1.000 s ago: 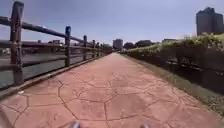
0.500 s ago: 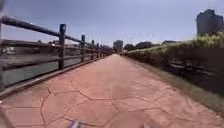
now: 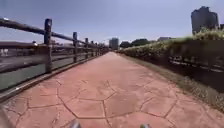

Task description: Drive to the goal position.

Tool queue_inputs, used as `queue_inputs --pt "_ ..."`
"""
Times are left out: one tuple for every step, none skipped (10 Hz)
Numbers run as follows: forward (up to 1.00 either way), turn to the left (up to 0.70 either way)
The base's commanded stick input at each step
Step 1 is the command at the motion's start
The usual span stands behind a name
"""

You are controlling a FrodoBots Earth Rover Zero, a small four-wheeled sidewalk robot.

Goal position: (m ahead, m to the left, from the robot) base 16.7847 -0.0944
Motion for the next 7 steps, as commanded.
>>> queue_inputs --pt "0.85 0.00" --pt "0.85 0.00" --pt "0.85 0.00" --pt "0.85 0.00" --pt "0.85 0.00" --pt "0.85 0.00" --pt "0.85 0.00"
